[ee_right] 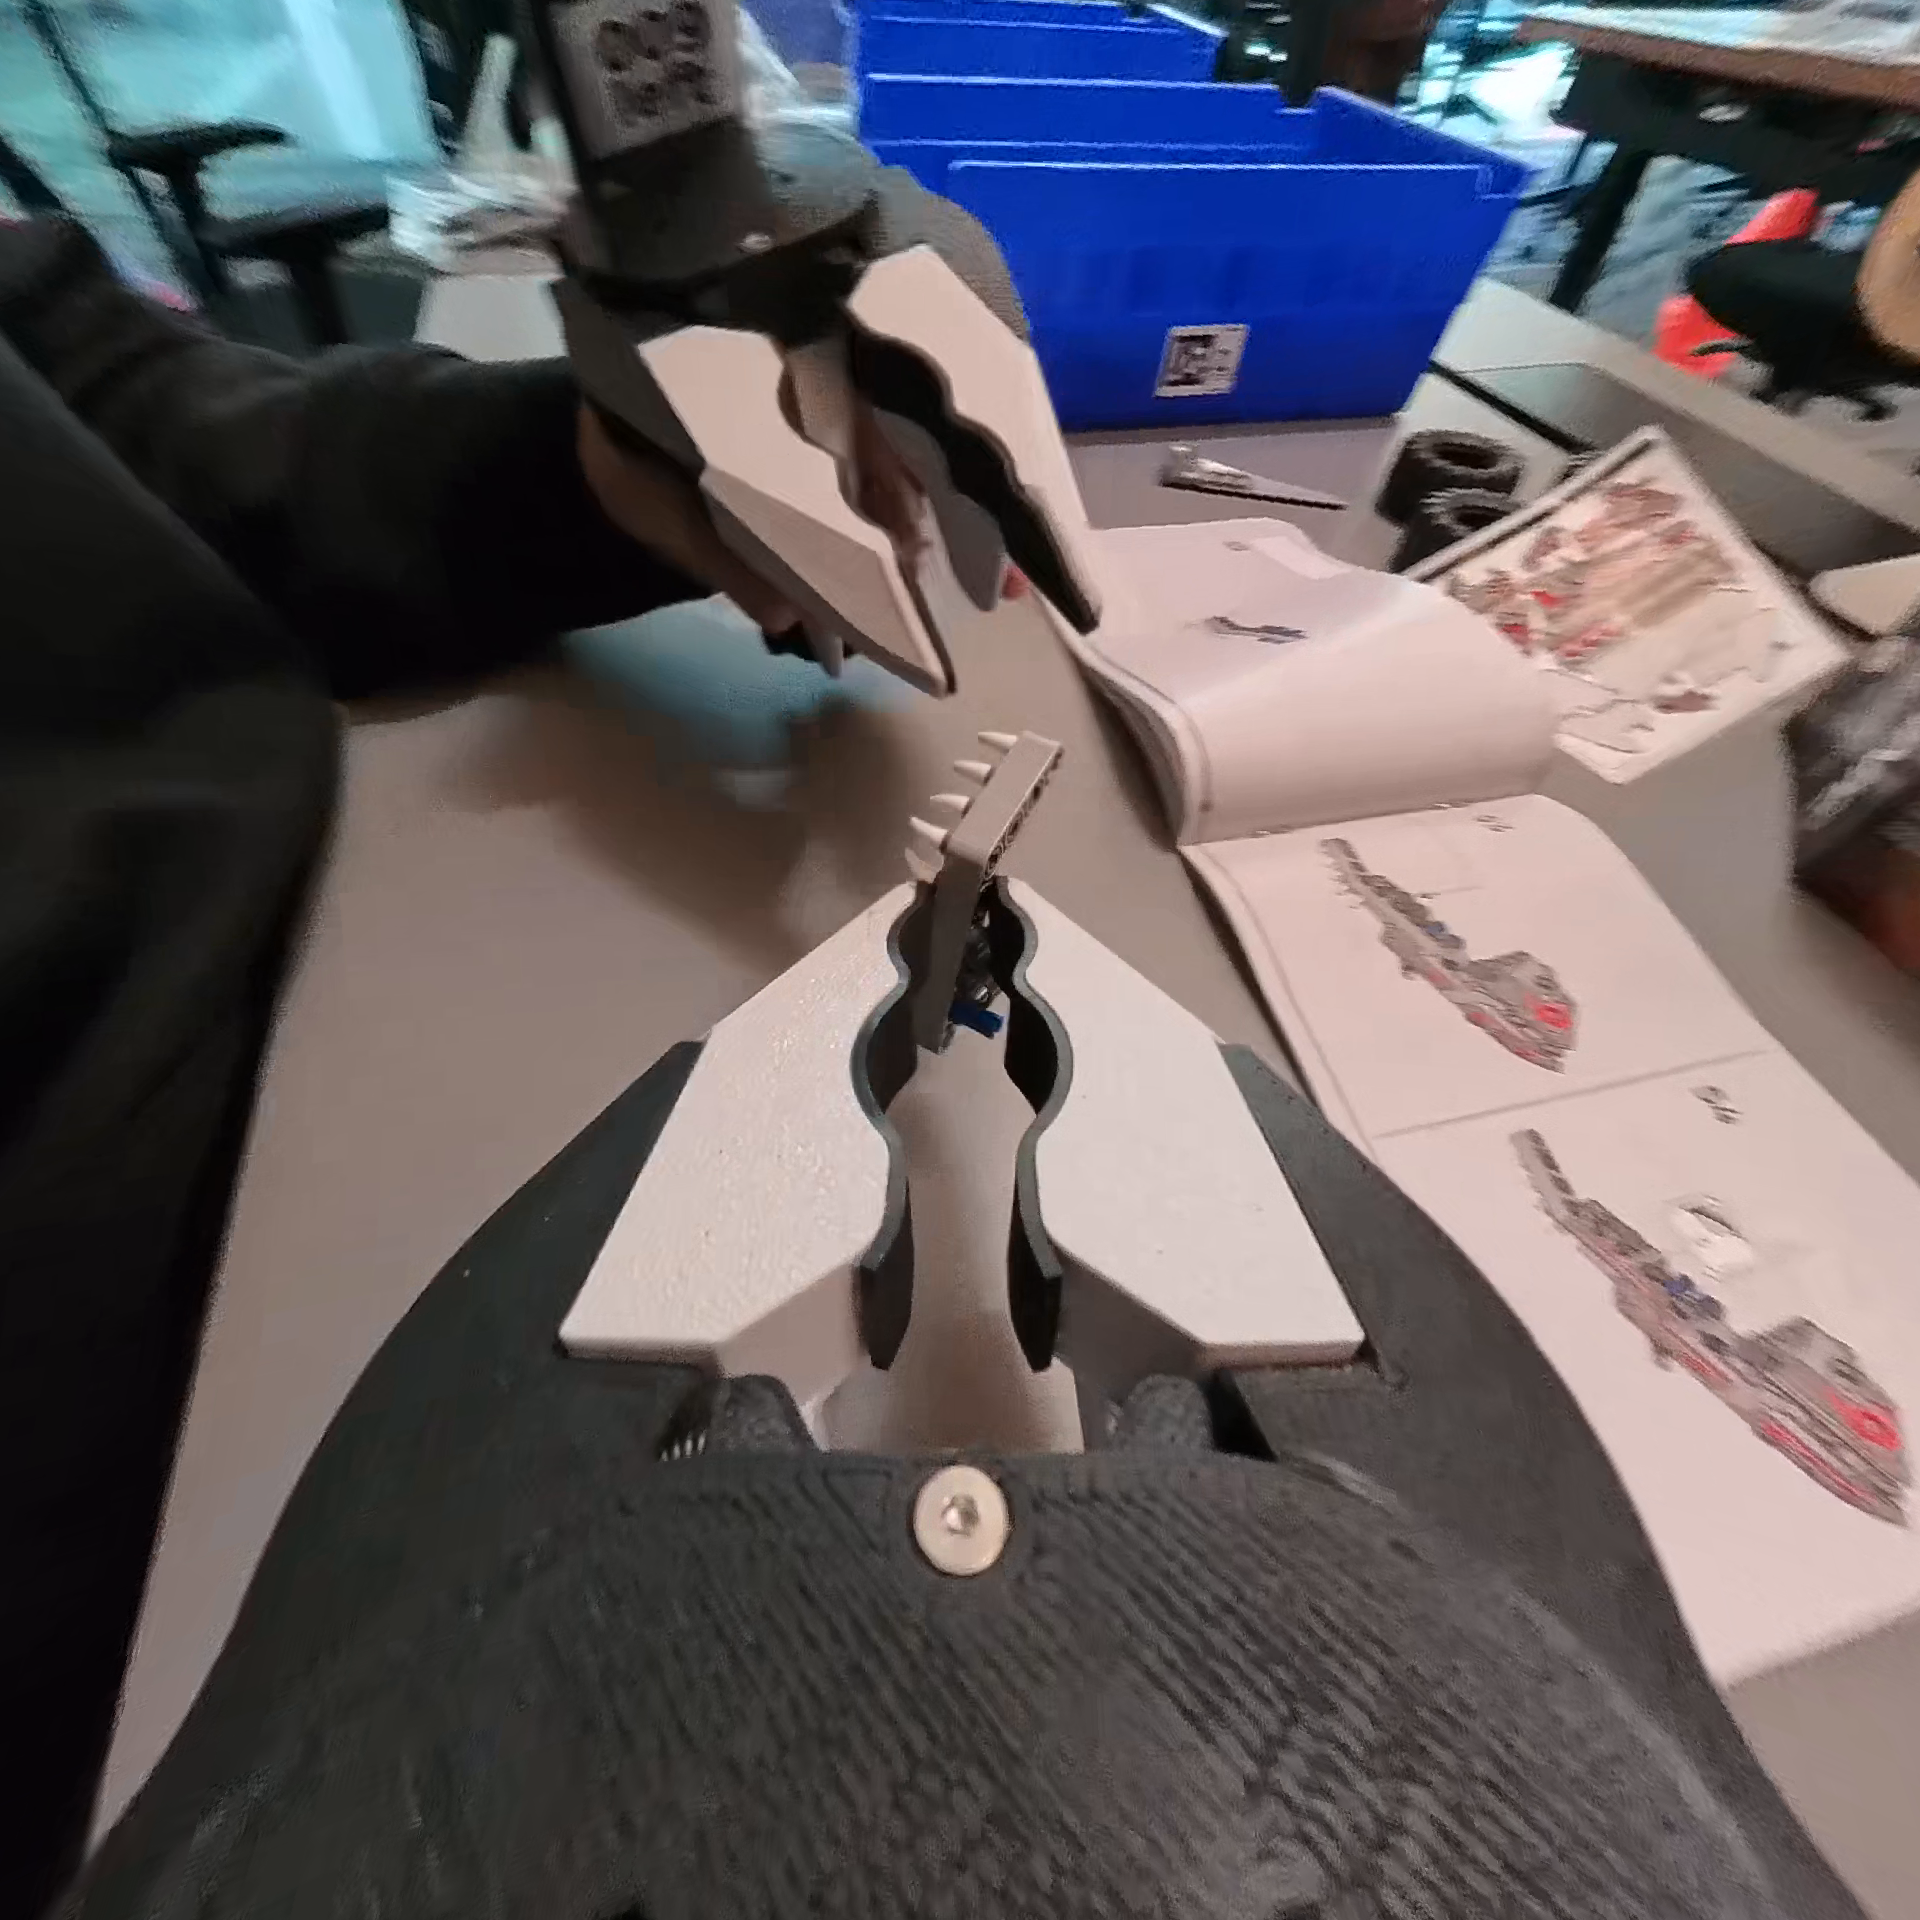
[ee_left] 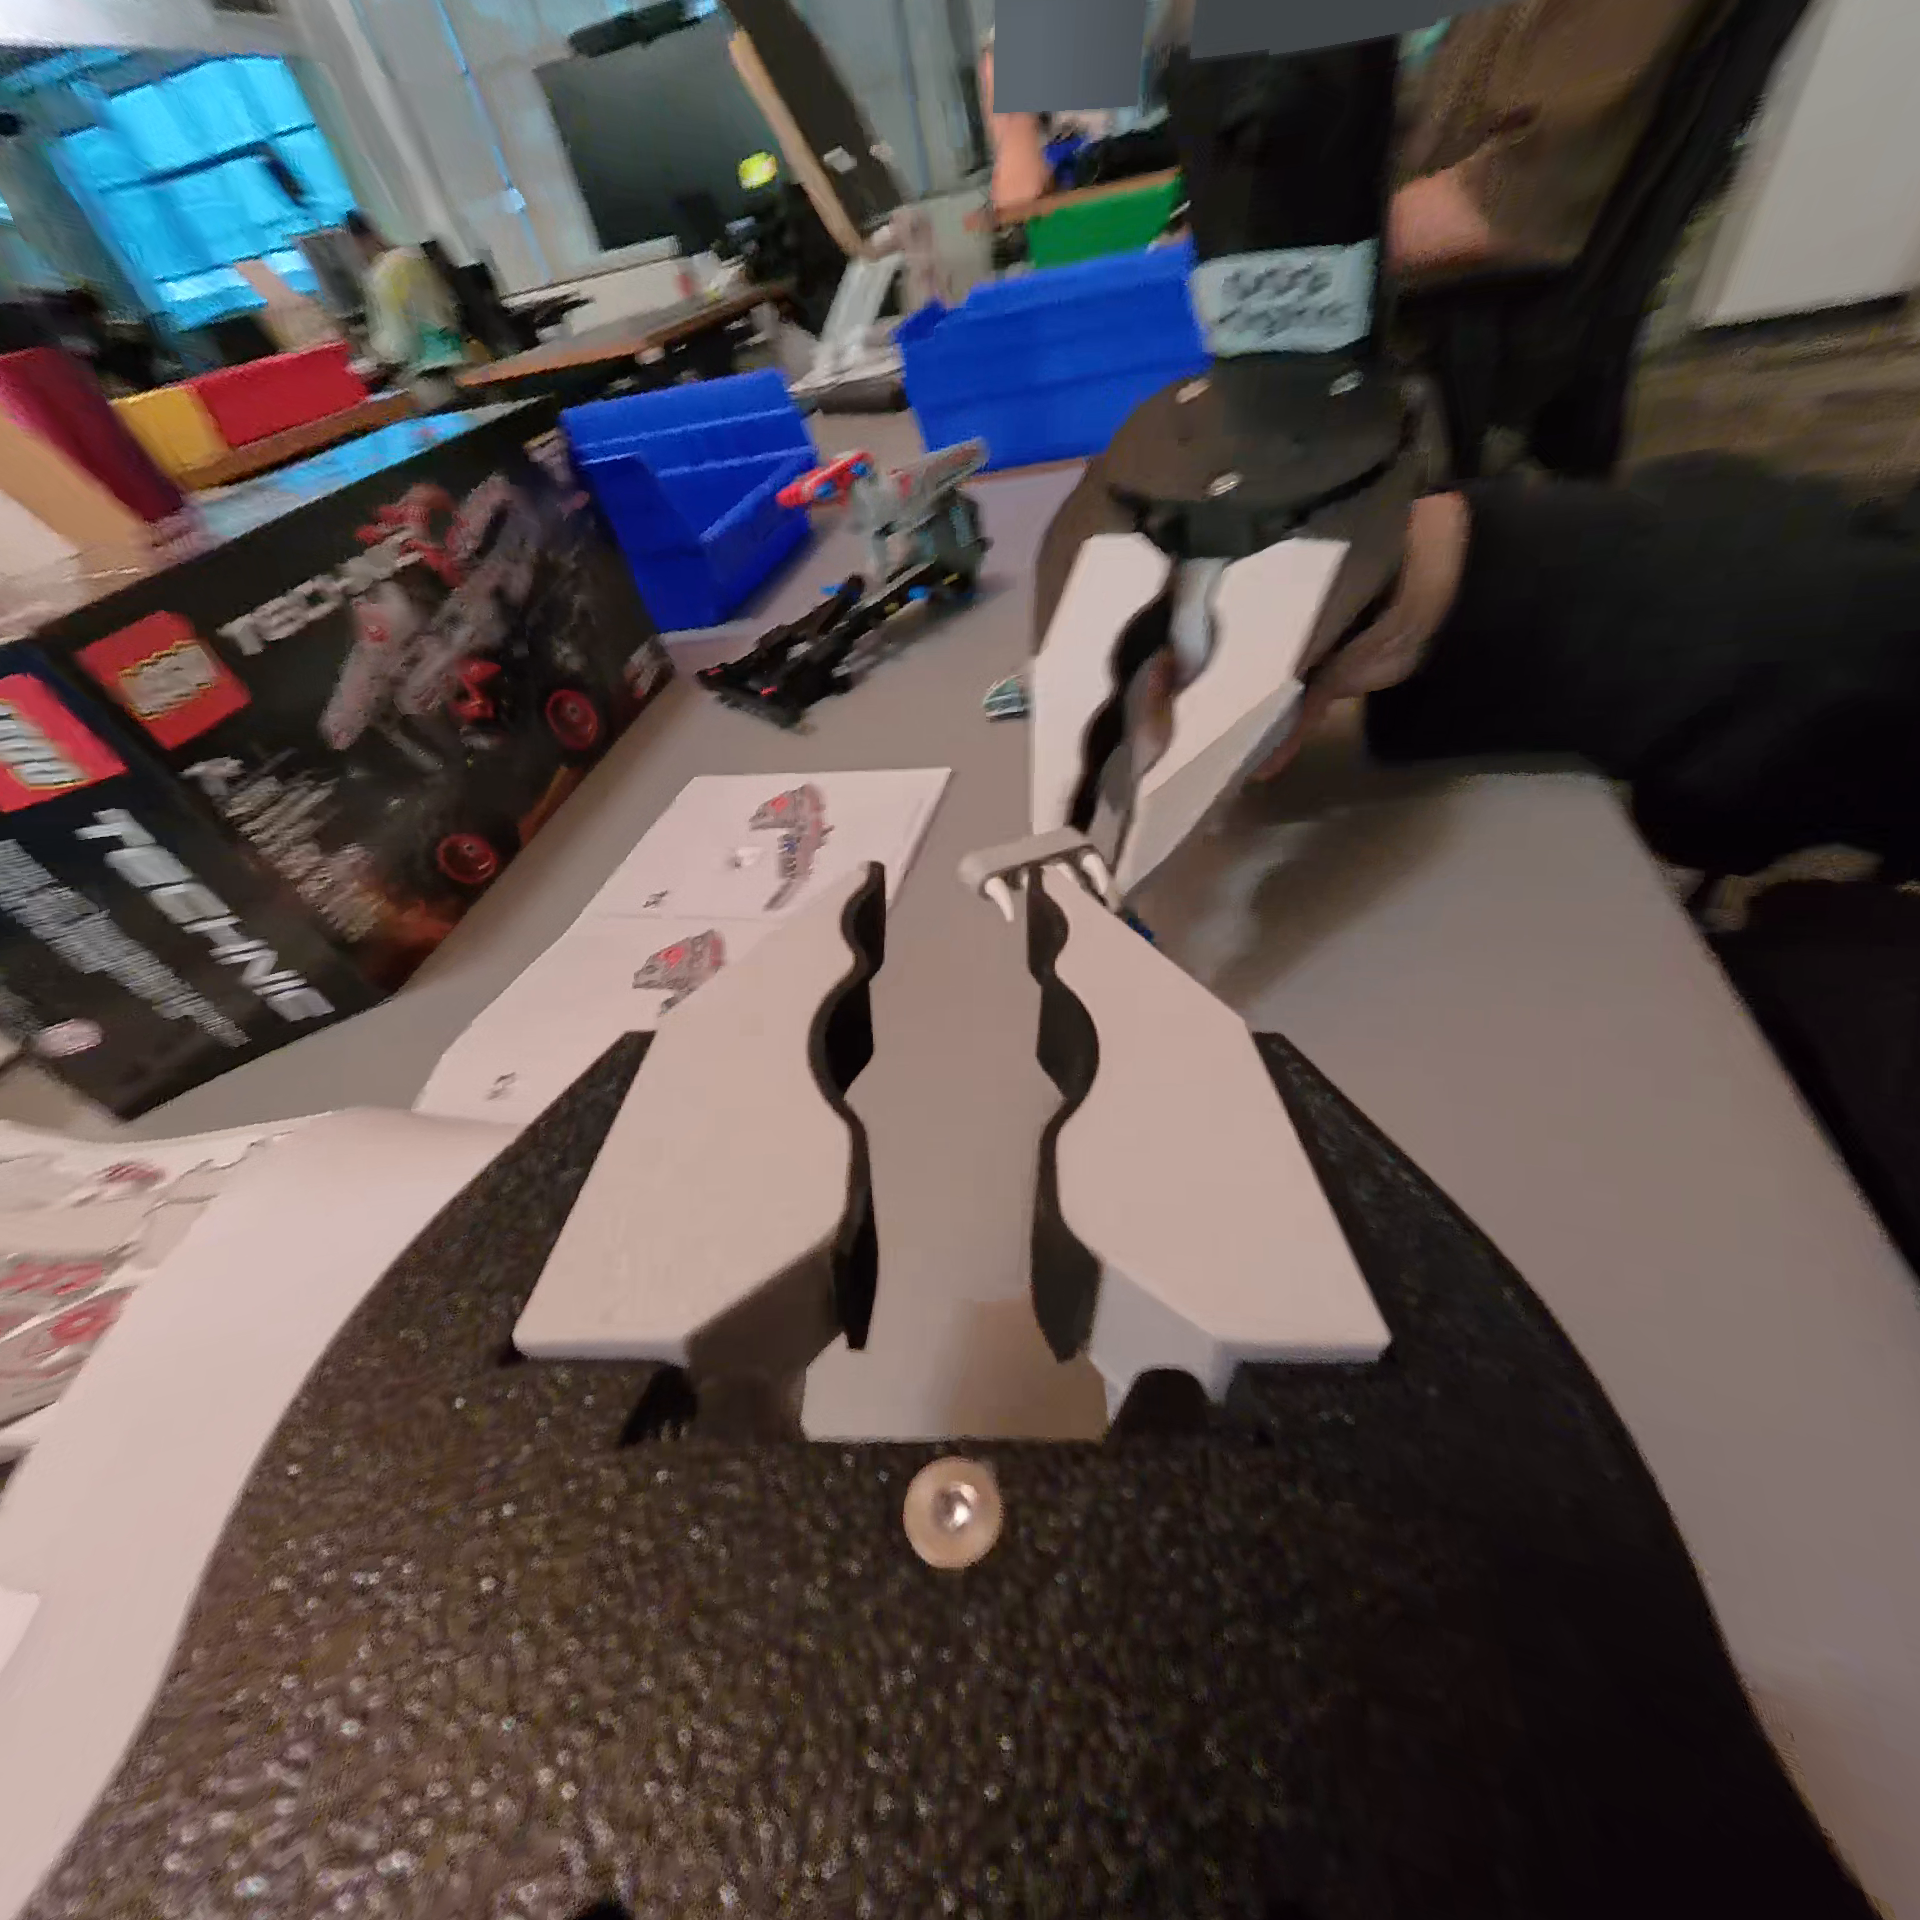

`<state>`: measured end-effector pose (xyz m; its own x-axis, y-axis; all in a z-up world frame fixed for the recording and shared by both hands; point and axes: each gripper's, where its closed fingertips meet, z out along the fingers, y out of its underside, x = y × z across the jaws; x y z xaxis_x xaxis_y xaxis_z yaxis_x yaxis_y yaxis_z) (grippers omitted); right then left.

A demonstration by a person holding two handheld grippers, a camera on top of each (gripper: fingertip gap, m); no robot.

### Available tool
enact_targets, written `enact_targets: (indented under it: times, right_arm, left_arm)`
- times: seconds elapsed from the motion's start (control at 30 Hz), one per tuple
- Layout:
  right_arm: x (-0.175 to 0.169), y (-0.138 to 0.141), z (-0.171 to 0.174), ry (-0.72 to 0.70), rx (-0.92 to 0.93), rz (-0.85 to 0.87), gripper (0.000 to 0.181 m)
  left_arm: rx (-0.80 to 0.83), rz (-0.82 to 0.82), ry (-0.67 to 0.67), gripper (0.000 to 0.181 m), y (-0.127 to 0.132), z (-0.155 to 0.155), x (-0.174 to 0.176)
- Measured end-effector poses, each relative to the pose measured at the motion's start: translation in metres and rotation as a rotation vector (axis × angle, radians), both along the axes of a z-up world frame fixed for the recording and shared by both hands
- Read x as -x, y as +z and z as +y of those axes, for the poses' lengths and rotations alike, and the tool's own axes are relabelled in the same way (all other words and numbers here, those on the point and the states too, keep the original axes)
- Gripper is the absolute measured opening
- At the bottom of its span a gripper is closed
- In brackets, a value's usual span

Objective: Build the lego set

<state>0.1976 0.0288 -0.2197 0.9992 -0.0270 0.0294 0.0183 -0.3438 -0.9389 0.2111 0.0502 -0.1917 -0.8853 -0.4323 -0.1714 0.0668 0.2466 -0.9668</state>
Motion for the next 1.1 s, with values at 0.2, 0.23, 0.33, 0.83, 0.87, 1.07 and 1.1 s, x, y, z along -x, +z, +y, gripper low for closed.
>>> enact_targets:
  times: [0.2, 0.23, 0.33, 0.83, 0.87, 1.07, 1.1]
  right_arm:
    - [0.03, 0.009, -0.006, 0.296, -0.041, 0.209, 0.009]
    - [0.036, 0.01, -0.008, 0.344, -0.042, 0.225, 0.009]
    - [0.048, 0.008, -0.011, 0.423, -0.023, 0.219, 0.009]
    - [0.066, 0.006, -0.016, 0.502, -0.02, 0.101, 0.009]
    - [0.066, 0.006, -0.016, 0.505, -0.018, 0.105, 0.009]
    - [0.066, 0.002, -0.015, 0.504, 0.009, 0.117, 0.009]
    - [0.066, 0.002, -0.015, 0.504, 0.011, 0.116, 0.009]
  left_arm:
    - [-0.047, 0.074, -0.258, 0.035, -0.012, 0.0, 0.036]
    - [-0.056, 0.081, -0.275, 0.036, -0.014, -0.002, 0.039]
    - [-0.032, 0.083, -0.341, 0.035, -0.011, -0.01, 0.052]
    - [-0.045, 0.055, -0.463, 0.016, -0.011, -0.028, 0.078]
    - [-0.047, 0.051, -0.463, 0.016, -0.011, -0.028, 0.078]
    - [-0.055, 0.058, -0.458, 0.016, -0.013, -0.027, 0.077]
    - [-0.055, 0.064, -0.458, 0.016, -0.013, -0.028, 0.077]
